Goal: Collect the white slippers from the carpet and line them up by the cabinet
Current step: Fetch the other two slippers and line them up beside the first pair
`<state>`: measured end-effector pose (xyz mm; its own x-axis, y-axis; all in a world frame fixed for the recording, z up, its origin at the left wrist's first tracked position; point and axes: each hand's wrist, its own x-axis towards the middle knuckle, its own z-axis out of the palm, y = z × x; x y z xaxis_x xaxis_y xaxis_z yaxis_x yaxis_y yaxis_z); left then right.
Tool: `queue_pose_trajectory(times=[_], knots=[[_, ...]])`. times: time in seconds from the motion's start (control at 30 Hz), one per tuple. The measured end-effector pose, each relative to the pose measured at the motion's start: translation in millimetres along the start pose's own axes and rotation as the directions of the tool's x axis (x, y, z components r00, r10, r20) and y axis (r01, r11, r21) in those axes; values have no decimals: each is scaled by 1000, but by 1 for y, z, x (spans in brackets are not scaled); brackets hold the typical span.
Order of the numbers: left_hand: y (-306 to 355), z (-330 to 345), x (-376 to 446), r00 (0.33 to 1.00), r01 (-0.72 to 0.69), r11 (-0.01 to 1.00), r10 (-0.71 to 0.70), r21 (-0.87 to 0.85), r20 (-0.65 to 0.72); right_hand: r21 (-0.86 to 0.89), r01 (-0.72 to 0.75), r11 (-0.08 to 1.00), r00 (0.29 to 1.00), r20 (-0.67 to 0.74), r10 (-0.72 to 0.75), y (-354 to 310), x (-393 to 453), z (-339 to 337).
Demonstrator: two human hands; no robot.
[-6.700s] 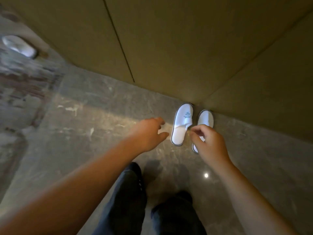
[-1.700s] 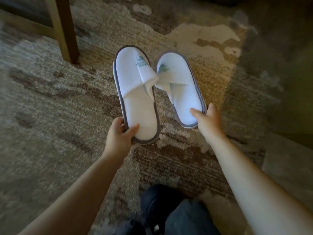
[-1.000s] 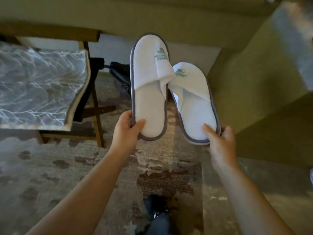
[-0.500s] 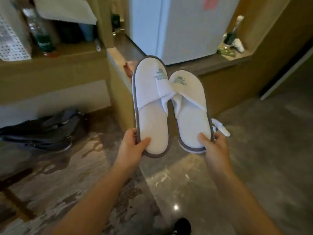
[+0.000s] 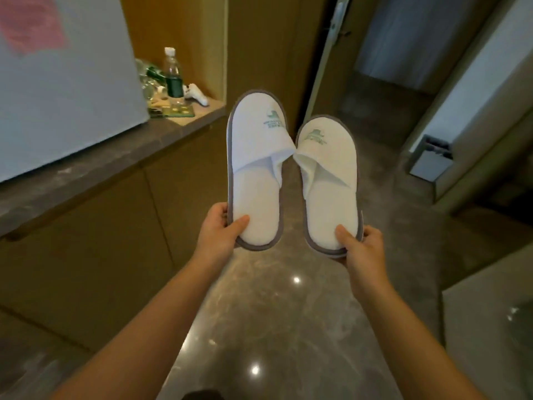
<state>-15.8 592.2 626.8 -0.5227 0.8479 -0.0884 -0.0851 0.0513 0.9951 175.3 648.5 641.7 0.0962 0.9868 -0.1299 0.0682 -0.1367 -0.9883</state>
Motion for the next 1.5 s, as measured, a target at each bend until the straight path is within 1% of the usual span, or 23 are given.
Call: queue_pose_trajectory(times=[0.13,0.27,0.4,0.5,0.67,0.73,0.87,0.97,1.03,1.13,1.27,1.33,1.43,1.5], knots=[[-2,76,58,996,17,1000,-18,8,87,48,-27,998,994,-102,32,4,70,-27],[-8,140,131,991,29,999,-31,21,129,78,-49,996,987,-147,60,3,157,-30],[-7,198,228,989,19,999,-22,26,145,57,-29,998,985,-171,39,-14,265,-23],[2,242,298,988,42,998,-47,36,149,46,-13,999,982,-190,21,-32,341,-23],[12,309,382,976,77,996,-86,54,198,54,-24,998,980,-198,34,-47,444,-29],[9,331,414,978,83,995,-91,53,190,40,-37,999,981,-191,44,-49,487,-29],[-9,367,477,993,78,995,-83,60,87,5,-66,998,992,-107,66,-42,580,-26],[-30,390,519,995,101,994,-100,48,-16,-32,-84,996,996,0,84,-34,656,-17],[-43,401,541,985,127,991,-121,38,-122,-85,-99,992,990,92,106,-32,705,-4],[-54,410,566,948,173,983,-152,52,-279,-163,-130,978,966,200,162,-30,763,26],[-77,407,592,875,238,971,-202,28,-440,-245,-174,954,908,335,251,-14,811,72],[-94,404,606,841,289,957,-261,-15,-474,-290,-197,937,880,368,299,-1,829,96],[-123,402,628,769,365,925,-364,-107,-525,-335,-260,906,834,394,385,23,851,128],[-147,401,646,735,412,900,-422,-145,-531,-344,-282,896,814,409,413,41,867,148]])
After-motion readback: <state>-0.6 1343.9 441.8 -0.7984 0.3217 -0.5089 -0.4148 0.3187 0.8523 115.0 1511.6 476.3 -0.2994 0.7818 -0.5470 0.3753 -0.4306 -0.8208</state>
